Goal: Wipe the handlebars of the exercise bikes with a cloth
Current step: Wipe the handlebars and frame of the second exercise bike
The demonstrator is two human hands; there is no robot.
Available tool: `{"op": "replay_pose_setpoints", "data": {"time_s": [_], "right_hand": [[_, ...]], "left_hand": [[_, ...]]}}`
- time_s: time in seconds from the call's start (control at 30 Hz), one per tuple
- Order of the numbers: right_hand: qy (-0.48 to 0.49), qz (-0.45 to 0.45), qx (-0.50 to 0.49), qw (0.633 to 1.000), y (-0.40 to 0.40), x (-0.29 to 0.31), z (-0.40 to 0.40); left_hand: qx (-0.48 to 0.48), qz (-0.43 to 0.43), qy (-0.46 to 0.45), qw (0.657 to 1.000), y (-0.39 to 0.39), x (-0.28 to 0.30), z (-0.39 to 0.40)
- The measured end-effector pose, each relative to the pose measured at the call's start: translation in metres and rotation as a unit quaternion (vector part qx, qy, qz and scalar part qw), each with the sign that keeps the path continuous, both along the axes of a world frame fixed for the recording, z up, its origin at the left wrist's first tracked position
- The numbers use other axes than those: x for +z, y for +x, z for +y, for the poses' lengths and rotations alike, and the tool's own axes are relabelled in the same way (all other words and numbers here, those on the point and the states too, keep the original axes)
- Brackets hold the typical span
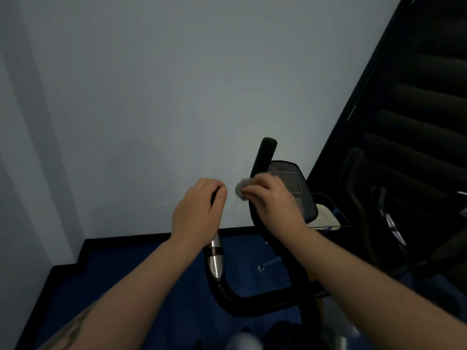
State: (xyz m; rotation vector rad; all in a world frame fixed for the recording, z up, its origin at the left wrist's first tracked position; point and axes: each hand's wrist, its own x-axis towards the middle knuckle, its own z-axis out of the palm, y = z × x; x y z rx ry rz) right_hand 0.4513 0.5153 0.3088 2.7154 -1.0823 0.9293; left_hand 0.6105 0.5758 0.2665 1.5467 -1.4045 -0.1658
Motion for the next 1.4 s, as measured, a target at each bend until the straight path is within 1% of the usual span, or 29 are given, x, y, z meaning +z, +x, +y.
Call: {"op": "replay_pose_setpoints", "data": {"time_s": [0.07,0.1,0.13,0.17,0.2,0.23,0.3,0.37,0.4,0.43,0.5,0.53,0.57,0.6,0.63,0.67,0.7,0.73,0.8,0.87,0.93,1.03,1.13,1.17,1.2,1.23,1.3,1.37,1.4], "right_hand": [[0.068,-0.019,0.042,0.997,-0.024,-0.007,0.011],[0.109,-0.009,0.07,0.992,-0.033,0.0,0.008],[0.141,0.023,0.09,0.986,-0.039,0.011,0.003],[0.151,0.057,0.102,0.982,-0.04,0.023,-0.005],[0.139,0.067,0.101,0.983,-0.037,0.031,-0.014],[0.126,0.042,0.086,0.987,-0.031,0.032,-0.021],[0.109,-0.047,0.045,0.992,-0.017,0.016,-0.016],[0.121,-0.105,0.036,0.986,-0.023,-0.012,-0.002],[0.138,-0.118,0.043,0.982,-0.033,-0.022,0.003],[0.154,-0.114,0.053,0.98,-0.044,-0.026,0.004],[0.191,-0.066,0.078,0.976,-0.061,-0.013,0.001],[0.188,-0.043,0.083,0.978,-0.063,0.0,-0.002],[0.155,-0.047,0.083,0.983,-0.06,0.013,-0.009],[0.106,-0.093,0.067,0.988,-0.052,0.027,-0.016],[0.056,-0.168,0.036,0.984,-0.041,0.041,-0.023],[0.017,-0.242,0.008,0.97,-0.028,0.055,-0.029],[0.007,-0.287,-0.004,0.958,-0.016,0.065,-0.035],[0.025,-0.299,-0.007,0.954,-0.005,0.07,-0.039],[0.059,-0.284,-0.008,0.957,0.009,0.061,-0.038],[0.049,-0.324,-0.016,0.945,0.012,0.039,-0.03],[0.063,-0.376,-0.041,0.924,0.003,0.021,-0.022],[0.146,-0.436,-0.087,0.883,-0.011,0.01,-0.026],[0.176,-0.507,-0.07,0.841,0.007,0.016,-0.029],[0.192,-0.511,-0.073,0.835,0.019,0.013,-0.024],[0.201,-0.5,-0.086,0.838,0.028,0.002,-0.015],[0.194,-0.478,-0.103,0.851,0.032,-0.011,-0.004],[0.174,-0.389,-0.133,0.895,0.022,-0.026,0.014],[0.169,-0.297,-0.149,0.928,0.003,-0.015,0.008],[0.171,-0.278,-0.157,0.932,-0.003,-0.005,0.0]], "left_hand": [[-0.003,-0.005,-0.002,1.0,0.001,-0.001,0.0],[-0.002,-0.006,-0.004,1.0,0.001,-0.001,0.0],[-0.001,-0.004,-0.006,1.0,0.001,-0.001,0.0],[0.001,0.0,-0.008,1.0,-0.001,-0.001,0.0],[0.003,0.004,-0.011,1.0,-0.002,-0.001,0.0],[0.005,0.008,-0.014,1.0,-0.003,-0.002,-0.001],[0.011,0.016,-0.017,1.0,-0.005,-0.003,-0.001],[0.009,0.012,-0.019,1.0,-0.005,-0.003,-0.001],[0.006,0.008,-0.02,1.0,-0.005,-0.003,-0.001],[0.004,0.005,-0.022,1.0,-0.004,-0.004,-0.001],[0.002,-0.001,-0.022,1.0,-0.003,-0.005,-0.001],[0.005,-0.001,-0.022,1.0,-0.003,-0.005,-0.002],[0.009,0.0,-0.022,1.0,-0.003,-0.005,-0.002],[0.012,0.002,-0.023,1.0,-0.004,-0.005,-0.003],[0.012,0.004,-0.025,1.0,-0.005,-0.005,-0.003],[0.012,0.002,-0.026,1.0,-0.005,-0.004,-0.004],[0.012,-0.001,-0.027,1.0,-0.005,-0.004,-0.004],[0.011,-0.006,-0.027,1.0,-0.005,-0.004,-0.003],[0.01,-0.013,-0.028,0.999,-0.003,-0.004,-0.003],[0.011,-0.012,-0.029,0.999,-0.003,-0.004,-0.004],[0.01,-0.008,-0.03,0.999,-0.004,-0.004,-0.004],[0.0,-0.022,-0.027,0.999,-0.002,-0.004,-0.003],[0.001,-0.032,-0.031,0.999,0.0,-0.003,-0.003],[0.002,-0.028,-0.032,0.999,-0.002,-0.003,-0.004],[0.003,-0.021,-0.03,0.999,-0.003,-0.003,-0.005],[0.004,-0.013,-0.028,1.0,-0.004,-0.004,-0.004],[0.003,-0.005,-0.032,0.999,-0.005,-0.006,-0.003],[0.001,-0.01,-0.036,0.999,-0.005,-0.005,-0.004],[0.001,-0.013,-0.035,0.999,-0.005,-0.006,-0.005]]}}
